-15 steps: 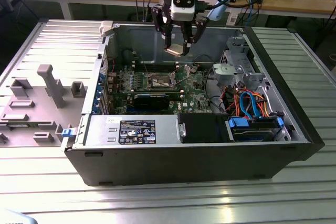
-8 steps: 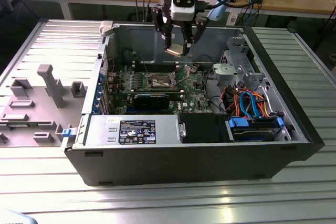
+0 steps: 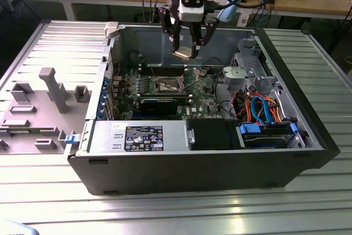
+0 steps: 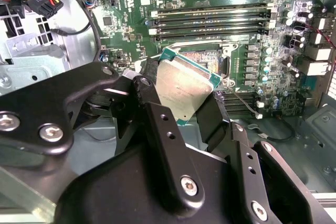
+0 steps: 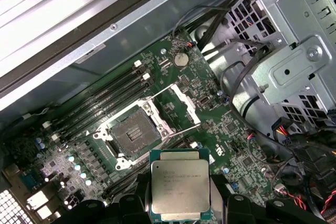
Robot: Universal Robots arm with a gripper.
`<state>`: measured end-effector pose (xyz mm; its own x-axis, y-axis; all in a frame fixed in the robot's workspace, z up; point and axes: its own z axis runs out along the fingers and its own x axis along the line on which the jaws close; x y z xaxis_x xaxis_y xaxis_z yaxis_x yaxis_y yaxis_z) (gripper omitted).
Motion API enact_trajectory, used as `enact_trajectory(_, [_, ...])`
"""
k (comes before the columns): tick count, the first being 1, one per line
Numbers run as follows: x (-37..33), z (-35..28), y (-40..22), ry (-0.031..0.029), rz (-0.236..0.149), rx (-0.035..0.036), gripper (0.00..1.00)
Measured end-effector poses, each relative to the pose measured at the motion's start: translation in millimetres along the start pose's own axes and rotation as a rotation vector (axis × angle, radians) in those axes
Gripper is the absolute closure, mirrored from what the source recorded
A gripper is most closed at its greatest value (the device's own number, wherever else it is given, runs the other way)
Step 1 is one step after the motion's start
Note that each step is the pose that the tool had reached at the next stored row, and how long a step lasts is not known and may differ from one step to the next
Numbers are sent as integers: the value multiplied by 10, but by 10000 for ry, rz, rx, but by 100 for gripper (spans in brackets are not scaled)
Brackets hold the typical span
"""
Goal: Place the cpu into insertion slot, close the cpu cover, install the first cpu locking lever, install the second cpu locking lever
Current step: 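Place the cpu into insertion slot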
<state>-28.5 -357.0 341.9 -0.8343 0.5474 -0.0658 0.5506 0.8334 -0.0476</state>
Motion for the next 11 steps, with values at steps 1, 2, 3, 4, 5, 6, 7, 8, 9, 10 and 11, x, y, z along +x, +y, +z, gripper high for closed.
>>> enact_trajectory(1, [0,0,0,-3,1,4,45])
enact_trajectory(2, [0,0,0,-4,2,7,45])
enact_trajectory(3, [0,0,0,-8,3,12,45])
enact_trajectory(4, [0,0,0,-11,4,17,45])
enact_trajectory(5, [0,0,0,-15,5,24,45])
enact_trajectory(6, [0,0,0,-19,6,30,45])
enact_trajectory(7, [0,0,0,-22,6,34,45])
enact_trajectory(8, [0,0,0,-25,7,40,45])
enact_trajectory(9, [0,0,0,-27,9,42,45])
enact_trajectory(10, [0,0,0,-30,9,45,45])
enact_trajectory(11, [0,0,0,-33,10,51,45])
